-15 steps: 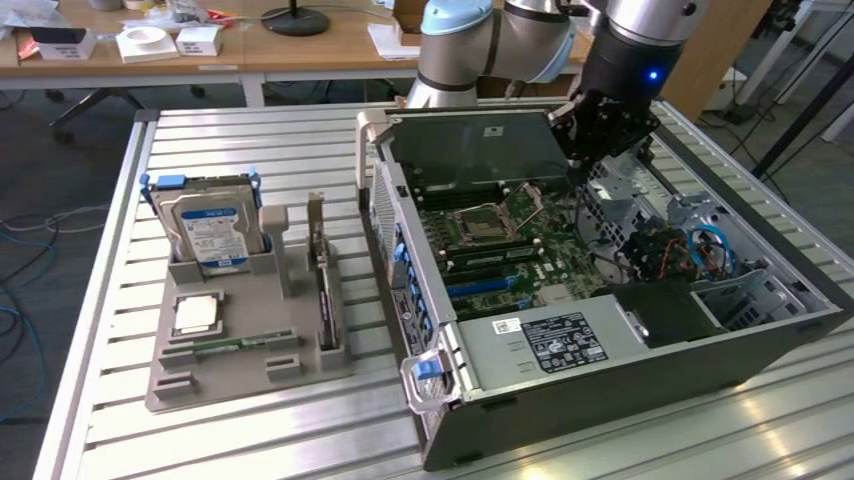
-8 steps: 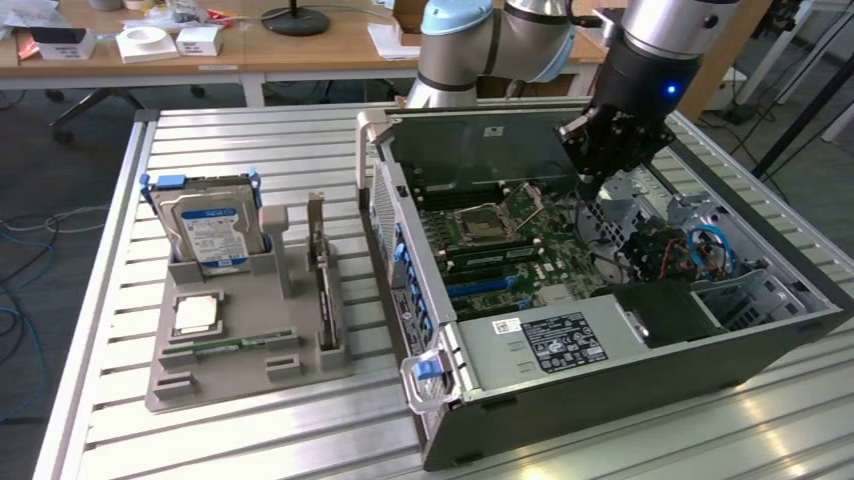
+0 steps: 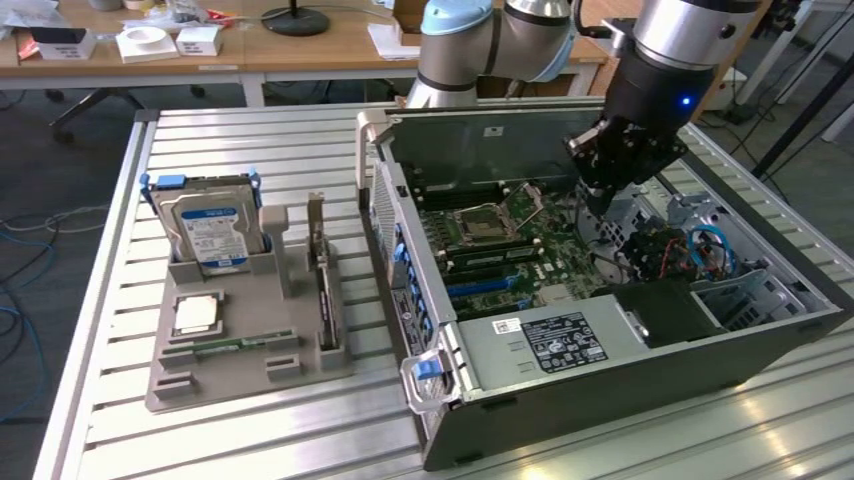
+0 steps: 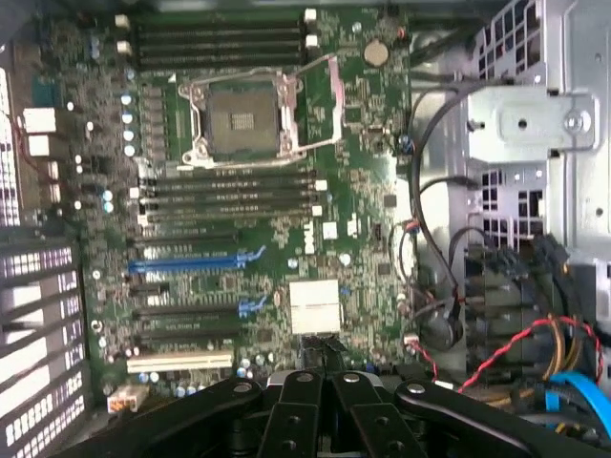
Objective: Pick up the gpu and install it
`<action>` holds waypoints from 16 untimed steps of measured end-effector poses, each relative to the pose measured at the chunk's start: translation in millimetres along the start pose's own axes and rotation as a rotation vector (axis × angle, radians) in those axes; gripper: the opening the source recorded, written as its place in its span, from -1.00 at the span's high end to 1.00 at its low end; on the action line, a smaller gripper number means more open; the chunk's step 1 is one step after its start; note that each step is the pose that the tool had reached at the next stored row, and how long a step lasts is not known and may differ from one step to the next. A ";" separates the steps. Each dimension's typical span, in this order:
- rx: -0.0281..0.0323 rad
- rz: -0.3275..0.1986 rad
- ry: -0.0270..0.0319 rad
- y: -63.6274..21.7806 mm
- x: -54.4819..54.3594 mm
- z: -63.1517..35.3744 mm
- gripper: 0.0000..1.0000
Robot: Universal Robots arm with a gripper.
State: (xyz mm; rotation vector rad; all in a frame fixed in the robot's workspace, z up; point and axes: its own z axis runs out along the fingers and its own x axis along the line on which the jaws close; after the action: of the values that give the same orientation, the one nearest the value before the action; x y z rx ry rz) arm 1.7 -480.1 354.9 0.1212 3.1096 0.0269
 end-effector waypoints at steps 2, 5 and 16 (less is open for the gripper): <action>0.0001 0.000 -0.0001 0.0 0.0 0.0 0.80; 0.0002 0.000 -0.0001 0.0 -0.1 -0.1 0.80; 0.0003 0.000 -0.0002 27.3 1.8 1.8 0.80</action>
State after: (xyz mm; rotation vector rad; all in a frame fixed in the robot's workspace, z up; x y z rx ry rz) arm 2.1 -452.7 353.6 0.1211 3.1094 0.0263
